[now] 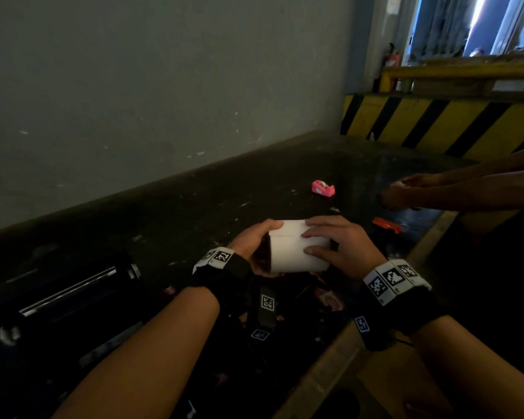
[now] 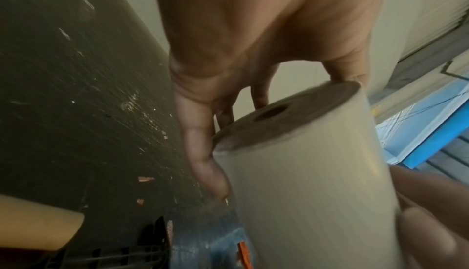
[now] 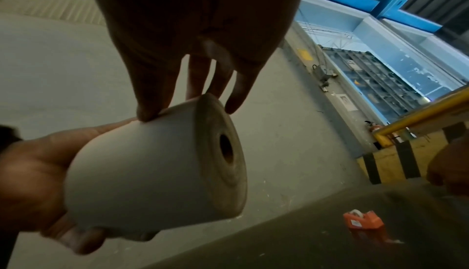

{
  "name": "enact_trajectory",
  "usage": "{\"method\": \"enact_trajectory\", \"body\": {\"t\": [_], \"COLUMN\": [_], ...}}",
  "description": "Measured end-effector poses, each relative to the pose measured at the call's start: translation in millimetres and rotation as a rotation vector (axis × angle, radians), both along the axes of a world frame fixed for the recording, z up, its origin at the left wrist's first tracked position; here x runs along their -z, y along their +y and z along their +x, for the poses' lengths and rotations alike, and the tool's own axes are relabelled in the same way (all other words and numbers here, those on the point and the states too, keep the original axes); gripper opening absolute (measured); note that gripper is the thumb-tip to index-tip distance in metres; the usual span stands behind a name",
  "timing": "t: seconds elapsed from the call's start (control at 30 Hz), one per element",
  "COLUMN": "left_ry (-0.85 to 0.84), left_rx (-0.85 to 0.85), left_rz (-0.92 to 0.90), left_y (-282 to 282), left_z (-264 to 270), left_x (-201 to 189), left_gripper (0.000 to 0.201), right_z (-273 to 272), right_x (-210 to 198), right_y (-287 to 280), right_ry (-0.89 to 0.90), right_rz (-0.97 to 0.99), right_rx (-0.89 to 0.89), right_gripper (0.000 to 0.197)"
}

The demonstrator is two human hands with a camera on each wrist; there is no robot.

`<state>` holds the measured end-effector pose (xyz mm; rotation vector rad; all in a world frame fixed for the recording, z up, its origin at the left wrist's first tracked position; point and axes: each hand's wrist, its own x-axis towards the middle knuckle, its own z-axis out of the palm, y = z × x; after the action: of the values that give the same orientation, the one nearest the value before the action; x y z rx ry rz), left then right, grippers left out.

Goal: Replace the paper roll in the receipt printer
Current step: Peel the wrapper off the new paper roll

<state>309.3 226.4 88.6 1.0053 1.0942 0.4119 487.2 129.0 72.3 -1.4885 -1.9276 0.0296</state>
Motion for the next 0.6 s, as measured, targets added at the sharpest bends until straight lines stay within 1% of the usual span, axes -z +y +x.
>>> {"method": "enact_trajectory", "body": {"t": [0.07,0.2,0.3,0.33,0.4,0.5,0.6], "left_ry": [0.004,0.009,-0.016,-0.024,-0.025,-0.026,-0.021], "left_rx": [0.001,0.013,0.037,0.039,0.036,0.035,0.023], "left_rz": [-0.002,0.023,0.067,0.092,0.135,0.163,0.184], "left_y": [0,2,3,3,6,8,11], "left_z": [-1,-4,-6,-6,-7,-8,-11], "left_x": [-2,-3,-3,-2,0,4,5], "left_gripper": [0.043,0.042,0.026,0.024,0.026,0.023,0.018], "right_z": [2,5,9,10,9,5,1], "right_x": [-2,-3,-2,-2,-1,-1,0], "right_y": [1,1,0,1,3,7,9], "right_ry": [-0.038,-0.078,-0.087,-0.092,-0.102,-0.119,-0.151], "right_rz": [0.021,0.049,0.046,0.055,0.078,0.11,0.124], "right_rx": [-0.02,-0.064,-0.093,-0.099,-0.107,-0.109,-0.114], "right_gripper": [0.027,0.026,0.027,0.026,0.024,0.02,0.022]}}
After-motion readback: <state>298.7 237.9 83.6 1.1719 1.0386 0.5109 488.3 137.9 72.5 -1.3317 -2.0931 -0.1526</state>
